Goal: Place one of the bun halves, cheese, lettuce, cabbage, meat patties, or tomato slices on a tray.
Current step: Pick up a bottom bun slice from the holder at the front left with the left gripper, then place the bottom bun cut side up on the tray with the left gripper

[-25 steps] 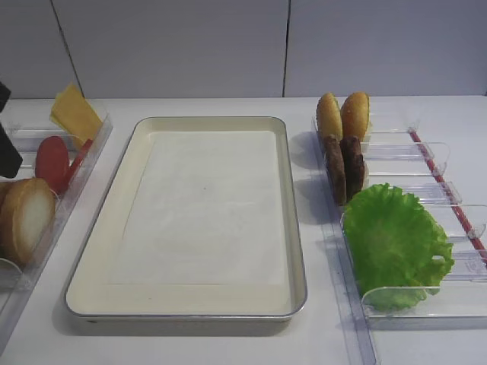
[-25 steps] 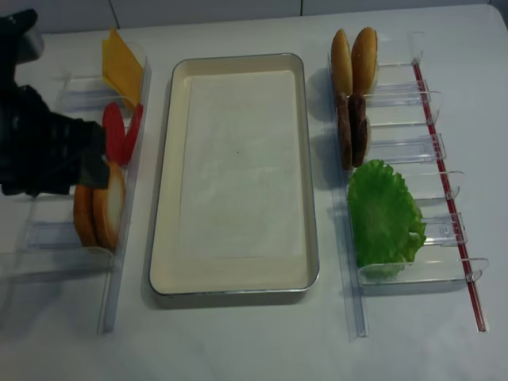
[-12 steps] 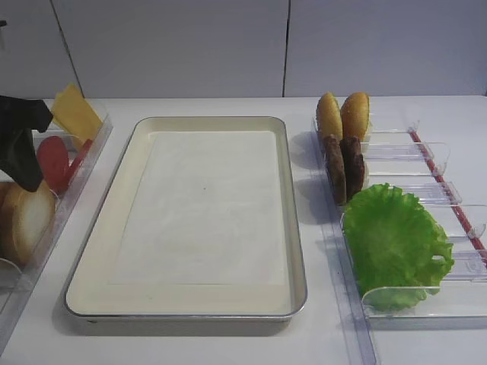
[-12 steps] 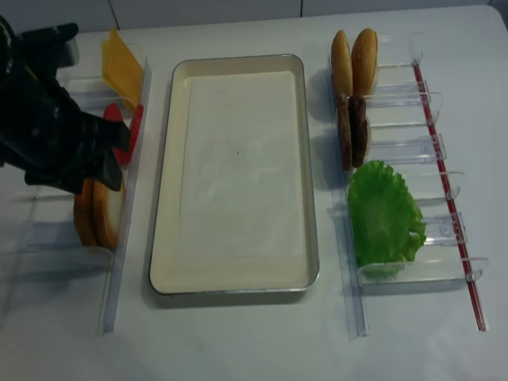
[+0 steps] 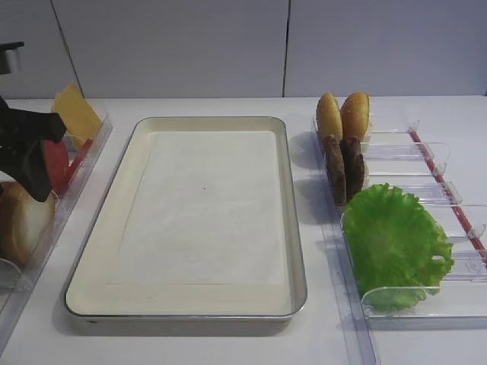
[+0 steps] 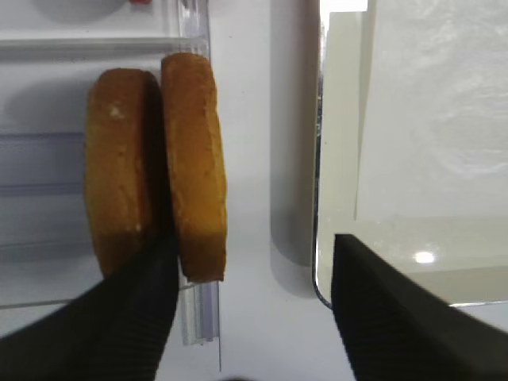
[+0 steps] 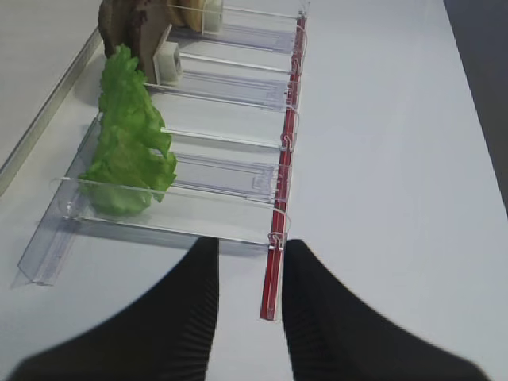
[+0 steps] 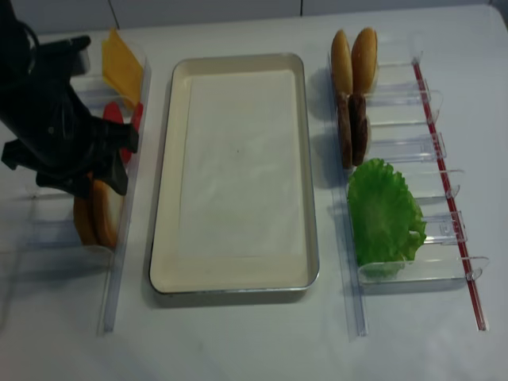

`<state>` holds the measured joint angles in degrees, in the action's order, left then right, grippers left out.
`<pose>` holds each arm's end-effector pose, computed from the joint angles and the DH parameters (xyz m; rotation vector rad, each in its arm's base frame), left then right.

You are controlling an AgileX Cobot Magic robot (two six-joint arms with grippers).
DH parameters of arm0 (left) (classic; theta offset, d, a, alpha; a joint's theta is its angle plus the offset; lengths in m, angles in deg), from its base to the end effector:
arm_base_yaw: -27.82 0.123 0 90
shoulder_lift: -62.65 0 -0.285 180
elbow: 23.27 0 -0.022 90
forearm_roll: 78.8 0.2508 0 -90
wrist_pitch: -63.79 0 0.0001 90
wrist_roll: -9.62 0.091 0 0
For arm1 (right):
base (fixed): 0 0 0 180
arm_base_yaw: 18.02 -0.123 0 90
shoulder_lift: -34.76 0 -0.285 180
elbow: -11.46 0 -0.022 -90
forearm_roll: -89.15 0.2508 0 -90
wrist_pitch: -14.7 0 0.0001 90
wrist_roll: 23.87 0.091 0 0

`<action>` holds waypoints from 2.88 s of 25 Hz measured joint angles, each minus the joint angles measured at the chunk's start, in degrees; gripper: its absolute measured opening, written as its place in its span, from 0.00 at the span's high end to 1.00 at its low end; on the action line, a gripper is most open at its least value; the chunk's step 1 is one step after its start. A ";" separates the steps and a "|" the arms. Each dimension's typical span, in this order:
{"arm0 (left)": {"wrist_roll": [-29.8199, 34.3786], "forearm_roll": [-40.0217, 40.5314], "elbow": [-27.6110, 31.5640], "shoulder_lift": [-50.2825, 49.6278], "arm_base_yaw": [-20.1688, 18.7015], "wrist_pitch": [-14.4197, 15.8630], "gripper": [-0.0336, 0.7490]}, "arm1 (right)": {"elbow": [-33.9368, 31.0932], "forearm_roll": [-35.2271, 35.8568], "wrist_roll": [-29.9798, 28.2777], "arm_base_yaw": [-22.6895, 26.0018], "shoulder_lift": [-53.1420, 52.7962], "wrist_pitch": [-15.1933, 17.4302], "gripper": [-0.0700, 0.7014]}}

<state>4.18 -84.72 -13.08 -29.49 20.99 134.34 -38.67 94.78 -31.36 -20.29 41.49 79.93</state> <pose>0.2687 -0.0411 0.2859 -0.0062 3.0241 -0.1699 -0.0085 0.0078 0.2638 -0.1897 2.1188 0.0655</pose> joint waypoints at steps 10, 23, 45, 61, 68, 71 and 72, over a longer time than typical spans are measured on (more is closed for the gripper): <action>0.00 0.13 -0.34 -1.65 0.00 -0.14 0.45 | 0.00 0.00 0.11 0.00 0.00 0.00 0.59; -0.16 0.16 -0.34 -5.47 0.00 -1.05 0.50 | 0.00 0.00 0.11 0.00 0.00 0.00 0.59; -1.48 5.52 -0.34 -5.75 0.00 -1.17 0.79 | 0.00 -0.13 0.23 0.00 0.00 0.00 0.59; -0.64 4.05 -4.65 -4.28 0.00 1.16 0.80 | 0.00 -0.13 0.23 0.00 0.00 0.00 0.59; -0.25 2.04 -5.00 1.01 0.00 0.20 0.80 | 0.00 -0.13 0.23 0.00 0.00 0.00 0.59; 0.88 -1.70 -5.00 3.17 0.00 0.20 0.80 | 0.00 -0.13 0.23 0.00 0.00 0.00 0.59; 1.58 -3.54 -5.00 3.81 0.00 0.20 0.80 | 0.00 -0.13 0.23 0.00 0.00 0.00 0.59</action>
<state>5.76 -88.26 -18.08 -25.68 20.99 134.54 -38.67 94.65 -31.13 -20.29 41.49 79.93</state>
